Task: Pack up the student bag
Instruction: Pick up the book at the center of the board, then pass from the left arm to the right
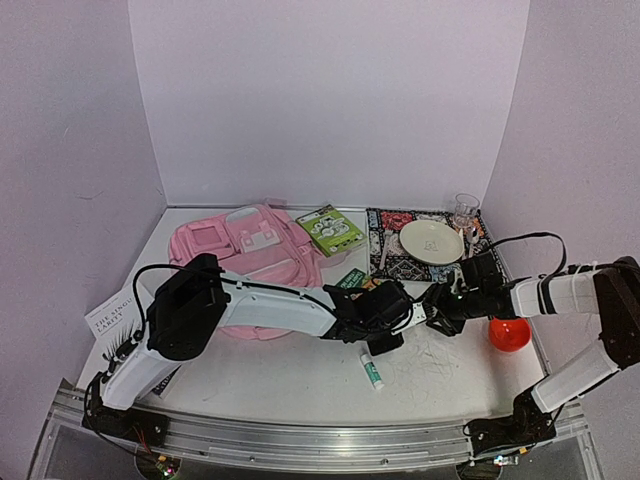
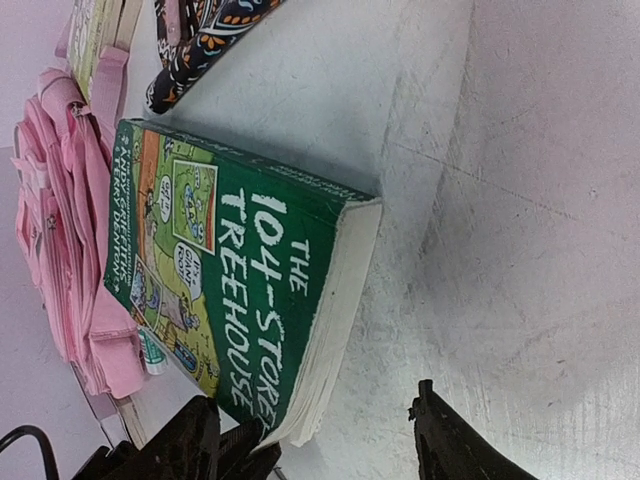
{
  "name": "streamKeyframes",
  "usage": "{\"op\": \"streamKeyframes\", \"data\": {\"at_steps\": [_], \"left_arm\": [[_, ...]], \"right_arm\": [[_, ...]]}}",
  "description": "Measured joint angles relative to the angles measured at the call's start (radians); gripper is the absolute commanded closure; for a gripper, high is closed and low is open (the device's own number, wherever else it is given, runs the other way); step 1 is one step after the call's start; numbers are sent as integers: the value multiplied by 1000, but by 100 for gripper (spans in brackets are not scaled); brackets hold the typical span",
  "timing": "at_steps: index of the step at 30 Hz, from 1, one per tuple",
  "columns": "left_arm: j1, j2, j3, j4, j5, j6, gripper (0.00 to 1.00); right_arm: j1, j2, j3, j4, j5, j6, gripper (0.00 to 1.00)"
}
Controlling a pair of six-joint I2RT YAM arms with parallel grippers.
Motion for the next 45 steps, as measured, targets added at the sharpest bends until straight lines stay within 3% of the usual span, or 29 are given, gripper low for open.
{"op": "streamKeyframes", "data": {"at_steps": [12, 25, 35, 45], "left_arm": [[1, -63, -79, 30, 1, -51, 100], [2, -162, -158, 43, 10, -144, 100], [6, -219, -205, 58, 37, -214, 100], [8, -249, -233, 93, 60, -316, 100]], "right_arm": [[1, 3, -1, 48, -46, 24, 22], [29, 137, -85, 355, -142, 141, 12], [46, 235, -137, 652, -187, 212, 12], [87, 309, -139, 797, -192, 278, 19]]}}
